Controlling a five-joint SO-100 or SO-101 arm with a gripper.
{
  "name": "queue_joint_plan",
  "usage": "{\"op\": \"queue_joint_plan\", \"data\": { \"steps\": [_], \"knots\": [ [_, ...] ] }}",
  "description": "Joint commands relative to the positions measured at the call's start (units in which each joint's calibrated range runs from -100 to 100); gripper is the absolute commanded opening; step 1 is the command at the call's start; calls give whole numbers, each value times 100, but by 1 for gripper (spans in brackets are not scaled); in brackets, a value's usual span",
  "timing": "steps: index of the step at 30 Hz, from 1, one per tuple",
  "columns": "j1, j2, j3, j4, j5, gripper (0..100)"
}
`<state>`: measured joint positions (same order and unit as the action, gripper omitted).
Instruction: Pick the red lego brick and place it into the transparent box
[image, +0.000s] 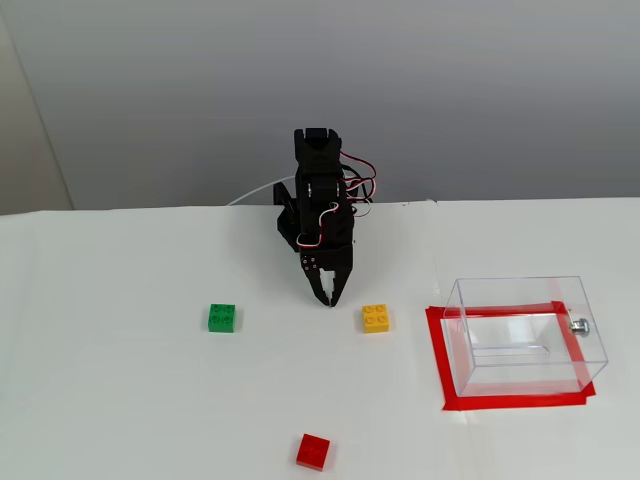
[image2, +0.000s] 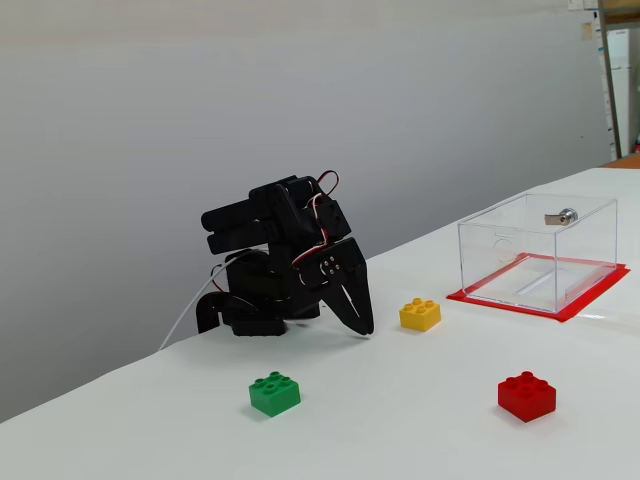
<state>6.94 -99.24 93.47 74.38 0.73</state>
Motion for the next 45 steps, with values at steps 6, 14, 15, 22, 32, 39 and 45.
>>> {"op": "queue_joint_plan", "data": {
  "steps": [6, 14, 15, 22, 32, 39, 45],
  "knots": [
    [41, -42, -161, 29, -16, 1],
    [-3, -42, -161, 21, 15, 1],
    [-3, -42, -161, 21, 15, 1],
    [-3, -42, -161, 21, 15, 1],
    [4, -42, -170, 3, -21, 1],
    [56, -25, -450, -5, 10, 1],
    [63, -17, -1182, -14, 10, 1]
  ]
}}
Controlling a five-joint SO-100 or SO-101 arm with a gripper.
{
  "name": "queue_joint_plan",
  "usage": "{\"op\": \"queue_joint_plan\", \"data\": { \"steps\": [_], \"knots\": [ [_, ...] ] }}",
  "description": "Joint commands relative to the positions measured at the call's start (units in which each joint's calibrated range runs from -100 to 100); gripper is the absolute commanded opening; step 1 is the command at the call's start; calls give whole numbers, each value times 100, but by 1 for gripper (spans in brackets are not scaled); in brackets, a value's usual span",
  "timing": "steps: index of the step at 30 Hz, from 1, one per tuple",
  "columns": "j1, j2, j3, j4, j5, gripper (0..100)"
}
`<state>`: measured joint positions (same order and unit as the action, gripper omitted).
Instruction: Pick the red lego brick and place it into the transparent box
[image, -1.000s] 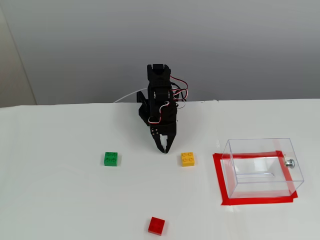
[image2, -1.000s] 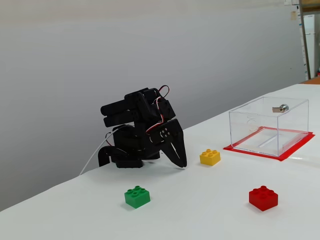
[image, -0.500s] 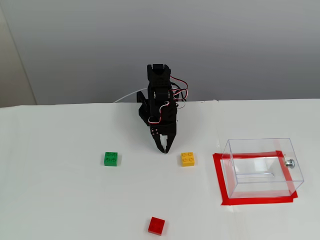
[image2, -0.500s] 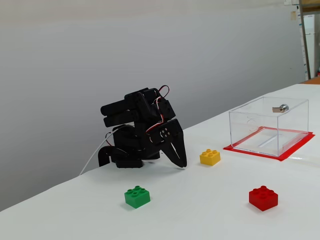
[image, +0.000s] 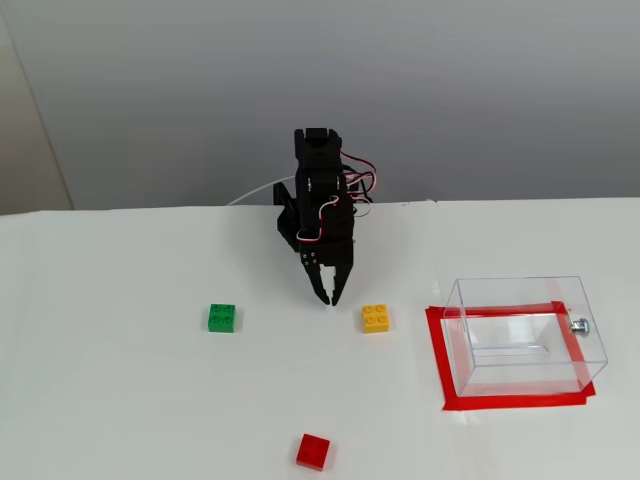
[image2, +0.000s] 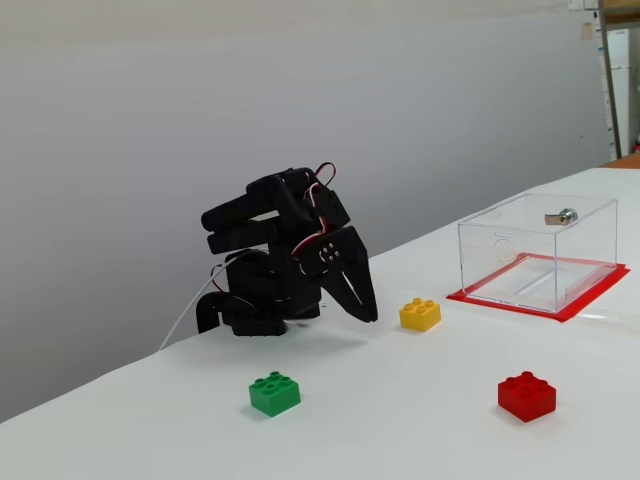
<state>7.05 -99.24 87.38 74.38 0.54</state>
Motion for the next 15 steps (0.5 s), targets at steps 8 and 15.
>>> {"op": "queue_joint_plan", "data": {
  "steps": [8, 15],
  "knots": [
    [482, 1315, -1694, -667, 35, 1],
    [666, 3174, -2960, -1502, -2, 1]
  ]
}}
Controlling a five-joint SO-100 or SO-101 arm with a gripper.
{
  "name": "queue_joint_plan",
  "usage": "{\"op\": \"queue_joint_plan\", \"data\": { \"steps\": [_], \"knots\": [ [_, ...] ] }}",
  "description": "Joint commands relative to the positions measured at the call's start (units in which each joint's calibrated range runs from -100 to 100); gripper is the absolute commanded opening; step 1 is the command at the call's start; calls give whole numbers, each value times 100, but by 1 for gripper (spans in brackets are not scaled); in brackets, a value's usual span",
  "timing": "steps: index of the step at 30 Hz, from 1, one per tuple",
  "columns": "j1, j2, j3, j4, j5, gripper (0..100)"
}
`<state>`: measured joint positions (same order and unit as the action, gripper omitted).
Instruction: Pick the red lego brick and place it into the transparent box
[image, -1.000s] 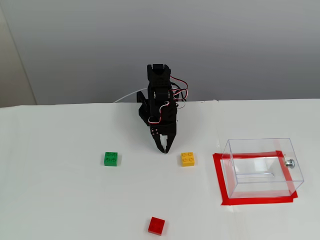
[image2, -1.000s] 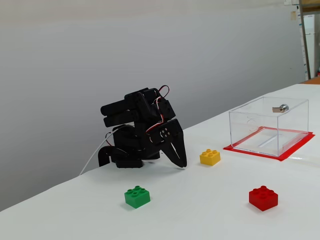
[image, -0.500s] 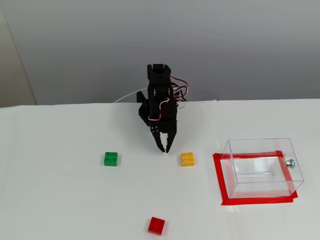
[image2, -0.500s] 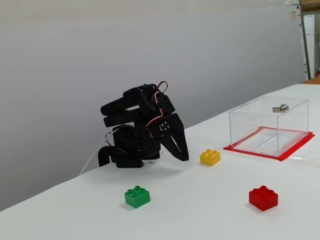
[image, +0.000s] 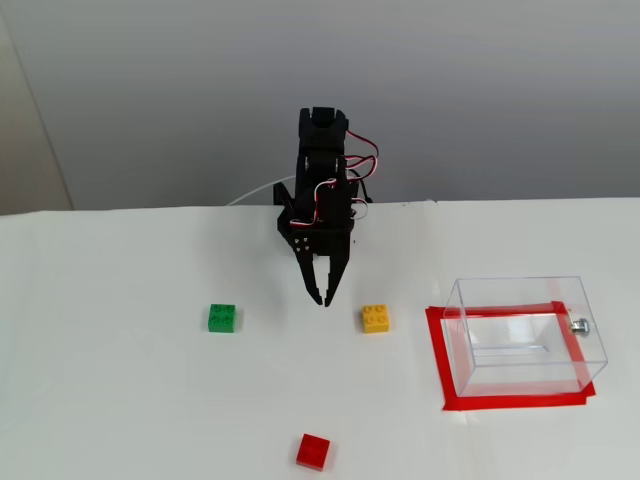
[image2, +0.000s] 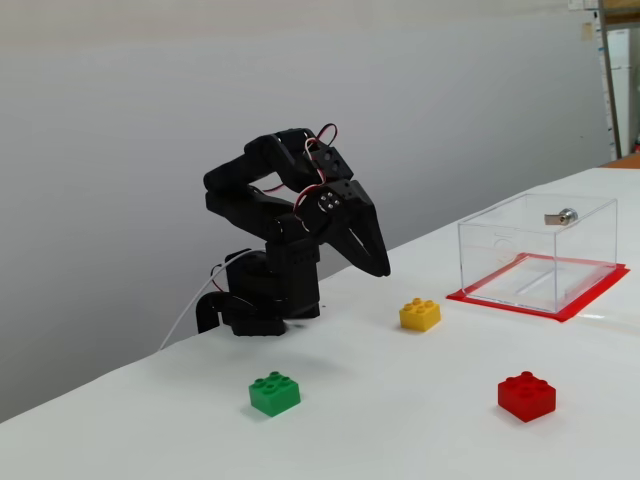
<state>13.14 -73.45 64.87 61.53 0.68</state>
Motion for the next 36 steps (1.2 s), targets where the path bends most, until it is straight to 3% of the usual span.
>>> {"op": "queue_joint_plan", "data": {
  "steps": [1, 17, 36],
  "knots": [
    [35, 824, -918, -208, -21, 1],
    [-105, 4820, -3974, -226, -42, 1],
    [-275, 6449, -4353, -1931, -42, 1]
  ]
}}
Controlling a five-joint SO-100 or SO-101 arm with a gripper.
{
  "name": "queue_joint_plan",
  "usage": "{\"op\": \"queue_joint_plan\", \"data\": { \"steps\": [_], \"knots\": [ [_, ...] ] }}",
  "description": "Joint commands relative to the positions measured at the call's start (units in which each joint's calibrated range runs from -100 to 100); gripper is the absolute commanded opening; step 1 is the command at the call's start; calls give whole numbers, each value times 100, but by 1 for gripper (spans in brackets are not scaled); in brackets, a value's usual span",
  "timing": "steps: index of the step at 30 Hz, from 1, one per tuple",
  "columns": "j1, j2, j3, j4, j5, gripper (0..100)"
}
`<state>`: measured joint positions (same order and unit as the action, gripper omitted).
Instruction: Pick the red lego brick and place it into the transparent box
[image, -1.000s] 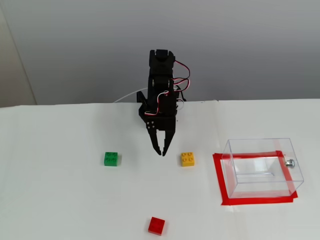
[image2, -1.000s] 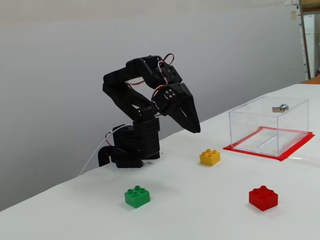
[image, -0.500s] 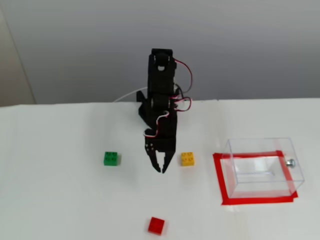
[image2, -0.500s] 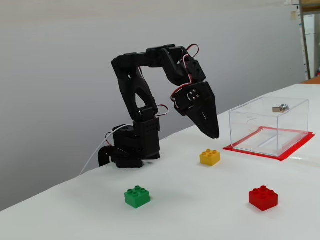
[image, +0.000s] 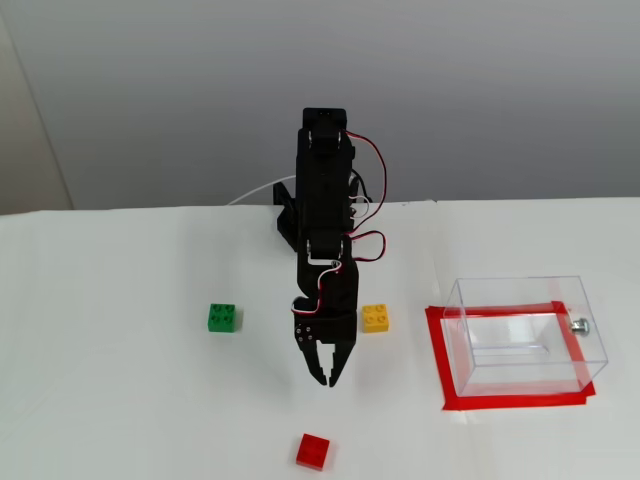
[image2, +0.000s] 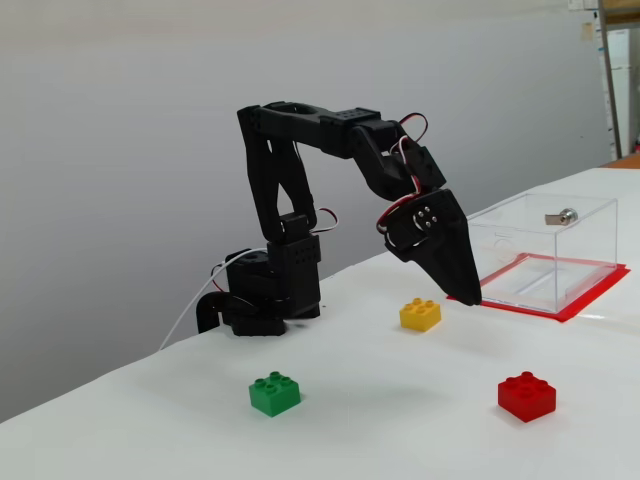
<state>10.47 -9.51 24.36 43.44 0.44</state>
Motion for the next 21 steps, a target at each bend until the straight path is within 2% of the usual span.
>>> {"op": "queue_joint_plan", "data": {
  "steps": [1, 16, 21],
  "knots": [
    [-8, 124, -384, -89, -23, 1],
    [-23, 1202, -1523, -28, -1411, 1],
    [-23, 1346, -1532, -28, -1437, 1]
  ]
}}
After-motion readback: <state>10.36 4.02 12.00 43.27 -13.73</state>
